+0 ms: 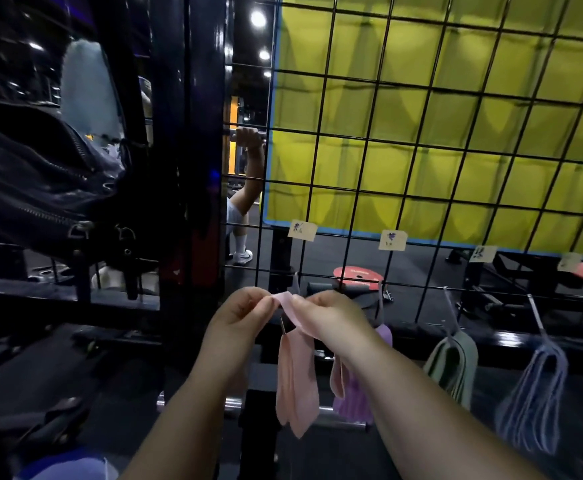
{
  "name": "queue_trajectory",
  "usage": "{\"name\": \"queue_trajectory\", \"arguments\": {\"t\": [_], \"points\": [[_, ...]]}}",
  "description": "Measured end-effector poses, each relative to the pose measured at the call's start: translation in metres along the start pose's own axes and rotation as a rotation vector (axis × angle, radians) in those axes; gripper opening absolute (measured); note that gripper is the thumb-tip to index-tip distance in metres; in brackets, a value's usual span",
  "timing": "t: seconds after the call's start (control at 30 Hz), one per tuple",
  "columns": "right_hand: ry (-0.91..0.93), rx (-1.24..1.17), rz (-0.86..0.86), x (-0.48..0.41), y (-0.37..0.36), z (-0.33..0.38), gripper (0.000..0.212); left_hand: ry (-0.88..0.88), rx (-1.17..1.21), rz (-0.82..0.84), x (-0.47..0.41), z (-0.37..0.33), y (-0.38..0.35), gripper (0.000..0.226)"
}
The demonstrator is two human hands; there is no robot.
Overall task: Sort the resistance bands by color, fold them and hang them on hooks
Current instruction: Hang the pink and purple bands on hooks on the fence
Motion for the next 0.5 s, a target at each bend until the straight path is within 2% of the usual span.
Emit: {"name": "queue_trajectory", "arguments": {"t": [0.07, 0.23, 0.37, 0.5], "points": [[-0.028, 0.031, 0.039, 0.0, -0.003, 0.0, 0.051, -0.001, -0.009, -0.035, -0.001, 0.001, -0.002, 0.009], [-0.059, 0.071, -0.032, 0.001, 0.005, 0.001, 0.051, 0.016, -0.044, -0.064, -0.002, 0.004, -0.004, 0.007], [-0.073, -0.035, 0.002, 0.0, 0.002, -0.002, 0.037, 0.024, -0.047, -0.073, 0.0, 0.005, -0.003, 0.009], [-0.133, 0.061, -0.066, 0.0, 0.009, -0.006, 0.034, 0.064, -0.007, -0.115, 0.0, 0.01, 0.0, 0.015]]}}
Point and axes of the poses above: each hand's wrist, its own x-axis away from the middle knuckle, its own y-axis out of the back of the hand, z = x × y, the point moved 6 cm from there along -x, towards the middle knuckle, and after that the axes turned 12 degrees about x, right-handed, at the moved point
